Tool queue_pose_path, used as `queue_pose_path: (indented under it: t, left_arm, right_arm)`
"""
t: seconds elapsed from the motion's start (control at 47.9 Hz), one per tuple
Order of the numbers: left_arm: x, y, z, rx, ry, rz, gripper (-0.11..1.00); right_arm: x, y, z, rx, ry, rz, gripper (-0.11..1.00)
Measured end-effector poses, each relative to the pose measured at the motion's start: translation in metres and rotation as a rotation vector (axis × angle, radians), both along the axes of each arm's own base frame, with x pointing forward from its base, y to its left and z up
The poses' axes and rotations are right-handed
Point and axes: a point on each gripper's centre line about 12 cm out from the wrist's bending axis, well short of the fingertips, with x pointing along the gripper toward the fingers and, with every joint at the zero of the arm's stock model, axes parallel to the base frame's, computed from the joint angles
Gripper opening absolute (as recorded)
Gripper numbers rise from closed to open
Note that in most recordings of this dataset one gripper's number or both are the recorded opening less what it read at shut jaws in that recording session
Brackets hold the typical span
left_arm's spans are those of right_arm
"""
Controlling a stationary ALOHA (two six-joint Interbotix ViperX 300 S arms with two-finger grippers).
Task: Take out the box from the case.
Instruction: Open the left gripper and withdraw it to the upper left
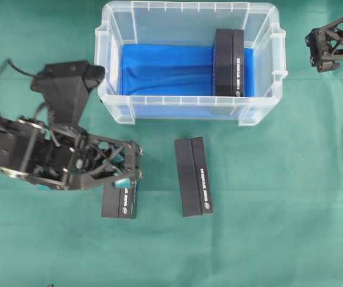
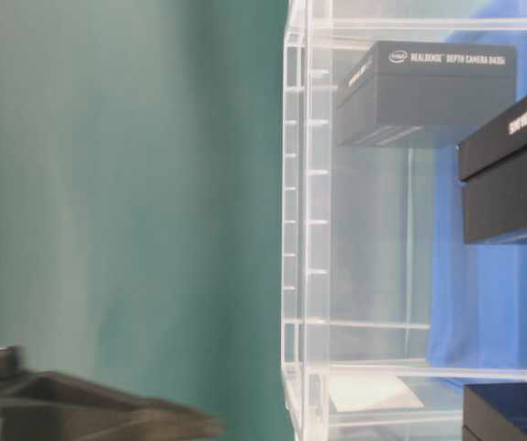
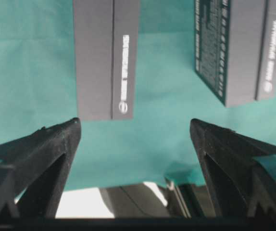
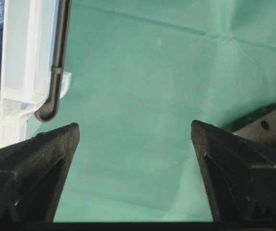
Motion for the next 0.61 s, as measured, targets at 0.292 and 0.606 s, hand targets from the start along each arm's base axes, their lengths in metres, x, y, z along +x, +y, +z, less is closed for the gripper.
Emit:
queue_pose_path:
  t: [0.292,0.606]
  left_arm:
    - [-0.002,0.004,0.027,0.017,-0.001,-0.042,1.0]
    - [-0.017,0.006,0.023,0.02,0.014,-0.047,1.0]
  right_arm:
    - [0.0,0.0,0.0,-0.003,-0.004,0.001,0.92]
    - [0.0,0.0,0.0,-0.003,-0.002,0.0,0.92]
